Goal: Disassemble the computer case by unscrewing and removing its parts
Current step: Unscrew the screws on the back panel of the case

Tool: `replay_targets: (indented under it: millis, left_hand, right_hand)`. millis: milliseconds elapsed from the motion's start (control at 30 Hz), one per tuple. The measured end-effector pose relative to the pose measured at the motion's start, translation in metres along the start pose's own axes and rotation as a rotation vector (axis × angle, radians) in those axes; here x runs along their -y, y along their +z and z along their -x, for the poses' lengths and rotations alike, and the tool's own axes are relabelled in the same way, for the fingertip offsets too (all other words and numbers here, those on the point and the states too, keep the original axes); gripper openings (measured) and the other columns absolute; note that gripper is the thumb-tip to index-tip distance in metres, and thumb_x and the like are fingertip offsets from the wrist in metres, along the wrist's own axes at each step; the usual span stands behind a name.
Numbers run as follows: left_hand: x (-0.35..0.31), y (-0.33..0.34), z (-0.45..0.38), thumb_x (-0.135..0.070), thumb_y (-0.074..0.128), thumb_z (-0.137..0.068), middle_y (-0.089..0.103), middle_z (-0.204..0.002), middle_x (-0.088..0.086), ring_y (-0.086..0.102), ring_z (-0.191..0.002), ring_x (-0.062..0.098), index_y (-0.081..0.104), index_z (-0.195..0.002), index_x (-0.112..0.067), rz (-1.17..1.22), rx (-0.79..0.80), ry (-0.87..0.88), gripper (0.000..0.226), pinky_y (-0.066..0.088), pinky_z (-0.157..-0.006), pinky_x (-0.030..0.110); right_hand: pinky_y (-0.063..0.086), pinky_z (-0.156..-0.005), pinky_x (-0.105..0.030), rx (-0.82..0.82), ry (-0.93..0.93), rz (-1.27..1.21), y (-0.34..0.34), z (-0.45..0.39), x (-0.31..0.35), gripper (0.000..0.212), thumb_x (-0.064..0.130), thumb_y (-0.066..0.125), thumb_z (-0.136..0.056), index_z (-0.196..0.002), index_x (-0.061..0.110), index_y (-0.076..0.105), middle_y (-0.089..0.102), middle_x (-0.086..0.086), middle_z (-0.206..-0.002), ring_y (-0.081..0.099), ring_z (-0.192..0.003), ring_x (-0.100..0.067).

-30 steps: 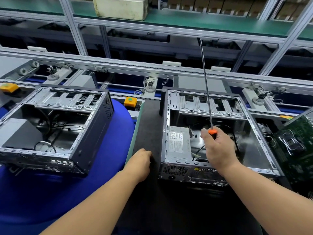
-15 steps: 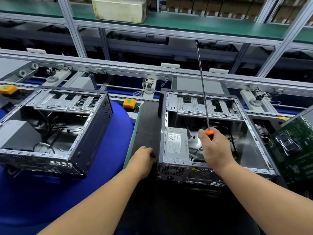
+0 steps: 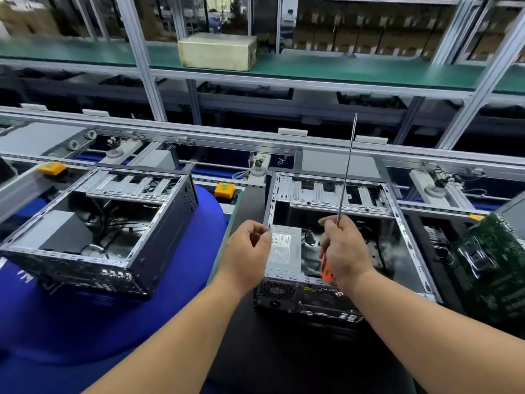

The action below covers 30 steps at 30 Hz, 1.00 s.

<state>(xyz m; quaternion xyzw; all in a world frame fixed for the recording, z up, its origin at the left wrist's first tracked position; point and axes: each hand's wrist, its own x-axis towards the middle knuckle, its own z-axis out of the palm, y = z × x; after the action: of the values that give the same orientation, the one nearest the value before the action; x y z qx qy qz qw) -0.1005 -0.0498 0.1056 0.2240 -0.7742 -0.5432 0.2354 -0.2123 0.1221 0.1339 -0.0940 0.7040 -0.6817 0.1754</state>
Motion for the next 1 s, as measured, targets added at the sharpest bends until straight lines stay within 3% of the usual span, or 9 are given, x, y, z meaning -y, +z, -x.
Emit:
replay_targets:
  millis: [133,233,367,467,600,667,767,867,1000]
  left_hand:
    - [-0.027,0.022,0.024,-0.043,0.062,-0.099,0.069,-0.087,-0.009,0.067,-0.08,0.017,0.063,-0.104,-0.029,0.117,0.128,-0.113,0.015,0.057,-0.07,0.037]
    - [-0.042,0.03,0.04,-0.039,0.061,-0.106,0.075,-0.088,0.002,0.073,-0.075,0.022,0.059,-0.112,-0.021,0.308,0.198,-0.201,0.019,0.058,-0.063,0.032]
    - [-0.047,0.029,0.056,-0.034,0.061,-0.106,0.067,-0.085,0.013,0.06,-0.062,0.022,0.062,-0.113,-0.026,0.379,0.184,-0.213,0.011,0.049,-0.054,0.033]
    - [-0.042,0.022,0.072,-0.036,0.061,-0.099,0.054,-0.067,0.002,0.045,-0.055,0.012,0.065,-0.107,-0.022,0.422,0.12,-0.199,0.017,0.038,-0.05,0.027]
    - [-0.02,0.005,0.104,-0.033,0.062,-0.091,0.061,-0.077,0.002,0.051,-0.067,0.014,0.072,-0.1,-0.026,0.419,0.009,-0.222,0.016,0.042,-0.064,0.029]
    - [-0.008,-0.004,0.126,-0.036,0.062,-0.088,0.058,-0.072,-0.003,0.048,-0.062,0.01,0.072,-0.096,-0.031,0.369,-0.007,-0.228,0.015,0.04,-0.056,0.023]
    - [0.002,-0.015,0.151,-0.039,0.061,-0.086,0.058,-0.084,0.004,0.046,-0.072,0.023,0.071,-0.102,-0.028,0.329,-0.05,-0.281,0.022,0.04,-0.062,0.034]
    - [0.005,-0.021,0.166,-0.031,0.059,-0.09,0.061,-0.091,0.008,0.048,-0.081,0.025,0.07,-0.106,-0.02,0.327,-0.097,-0.316,0.022,0.039,-0.073,0.045]
    - [0.007,-0.033,0.185,-0.031,0.057,-0.091,0.053,-0.076,-0.002,0.041,-0.065,0.014,0.069,-0.103,-0.022,0.247,-0.11,-0.294,0.019,0.037,-0.059,0.032]
  right_hand:
    - [0.05,-0.064,-0.038,0.104,0.138,-0.204,0.016,0.01,0.029,0.027,0.028,0.046,-0.103,-0.098,0.014,0.068,0.059,-0.004,-0.072,0.054,-0.068,-0.022]
    - [0.05,-0.076,-0.039,0.149,0.196,-0.268,0.025,0.016,0.041,0.037,0.031,0.045,-0.103,-0.088,0.015,0.075,0.063,-0.008,-0.092,0.056,-0.085,-0.022]
    - [0.048,-0.082,-0.039,0.274,0.242,-0.233,0.034,0.028,0.046,0.042,0.035,0.042,-0.109,-0.096,0.018,0.079,0.062,-0.005,-0.104,0.059,-0.093,-0.021]
    - [0.049,-0.09,-0.043,0.396,0.238,-0.121,0.034,0.033,0.044,0.041,0.035,0.042,-0.108,-0.099,0.021,0.08,0.065,-0.002,-0.099,0.062,-0.096,-0.022]
    - [0.048,-0.08,-0.036,0.372,0.165,0.043,0.04,0.023,0.049,0.041,0.03,0.037,-0.11,-0.107,0.018,0.077,0.066,-0.005,-0.097,0.059,-0.087,-0.019]
    - [0.047,-0.077,-0.035,0.347,0.183,0.016,0.047,0.014,0.049,0.038,0.028,0.039,-0.109,-0.108,0.018,0.075,0.066,-0.006,-0.095,0.06,-0.083,-0.018]
    - [0.048,-0.073,-0.033,0.328,0.208,0.032,0.058,0.007,0.043,0.031,0.031,0.043,-0.109,-0.113,0.019,0.071,0.067,-0.005,-0.094,0.061,-0.081,-0.018]
    - [0.049,-0.065,-0.03,0.329,0.173,0.092,0.068,0.007,0.034,0.022,0.027,0.05,-0.107,-0.121,0.015,0.062,0.064,-0.008,-0.093,0.058,-0.075,-0.02]
    - [0.049,-0.052,-0.028,0.344,0.146,0.106,0.073,0.015,0.025,0.028,0.012,0.067,-0.098,-0.124,0.015,0.056,0.063,-0.014,-0.095,0.055,-0.062,-0.019]
